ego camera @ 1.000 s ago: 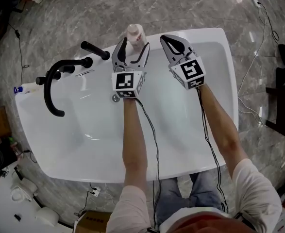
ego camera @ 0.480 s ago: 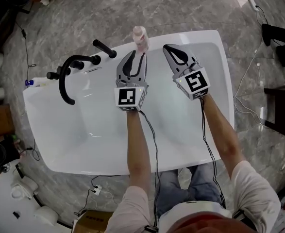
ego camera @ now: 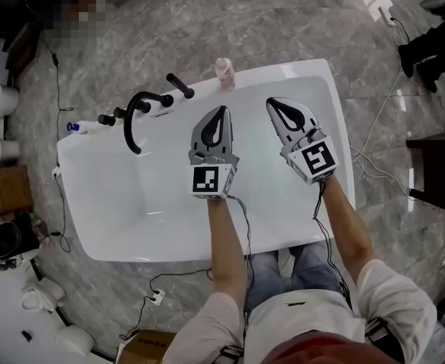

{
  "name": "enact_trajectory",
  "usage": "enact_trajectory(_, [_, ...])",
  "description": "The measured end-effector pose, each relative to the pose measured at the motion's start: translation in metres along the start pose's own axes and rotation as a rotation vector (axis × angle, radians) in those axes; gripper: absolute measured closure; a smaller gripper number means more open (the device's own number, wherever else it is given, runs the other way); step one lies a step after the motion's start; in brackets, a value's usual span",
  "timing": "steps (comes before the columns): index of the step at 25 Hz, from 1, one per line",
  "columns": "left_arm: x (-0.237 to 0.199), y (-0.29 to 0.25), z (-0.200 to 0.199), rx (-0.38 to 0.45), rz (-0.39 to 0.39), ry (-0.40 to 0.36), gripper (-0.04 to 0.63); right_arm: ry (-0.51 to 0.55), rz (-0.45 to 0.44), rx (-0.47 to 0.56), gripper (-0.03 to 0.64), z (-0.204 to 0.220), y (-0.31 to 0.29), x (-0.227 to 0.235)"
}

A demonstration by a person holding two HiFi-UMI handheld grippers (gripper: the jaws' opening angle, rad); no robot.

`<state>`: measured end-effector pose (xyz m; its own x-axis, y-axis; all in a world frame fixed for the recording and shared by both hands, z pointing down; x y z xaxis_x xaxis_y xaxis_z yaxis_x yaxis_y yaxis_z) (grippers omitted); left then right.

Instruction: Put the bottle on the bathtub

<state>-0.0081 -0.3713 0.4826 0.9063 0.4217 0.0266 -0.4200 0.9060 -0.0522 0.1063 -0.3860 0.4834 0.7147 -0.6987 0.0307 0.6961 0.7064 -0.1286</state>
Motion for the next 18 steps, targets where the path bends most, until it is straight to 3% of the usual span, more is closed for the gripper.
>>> enact_trajectory(10, [0.058, 0.077, -0.111, 0.045, 0.017, -0.003, 0.591, 0.013, -0.011, 0.044, 0.624, -0.097, 0.097, -0.048])
enact_trajectory(18, [0.095, 0.129, -0.174, 0.064, 0.008, -0.023, 0.591, 0.026, -0.02, 0.088, 0.624, -0.157, 0.158, -0.081])
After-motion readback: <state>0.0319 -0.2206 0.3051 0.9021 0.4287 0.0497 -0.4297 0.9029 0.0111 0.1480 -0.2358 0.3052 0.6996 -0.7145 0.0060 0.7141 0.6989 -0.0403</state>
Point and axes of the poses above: the fingertips, and each gripper's own axes: y backward along the fingers, x to its right, z out of its underside, the point moved 2 cm from there along y, backward along the fingers, and after that the axes turned 3 degrees about -y, right-handed, at the moved point
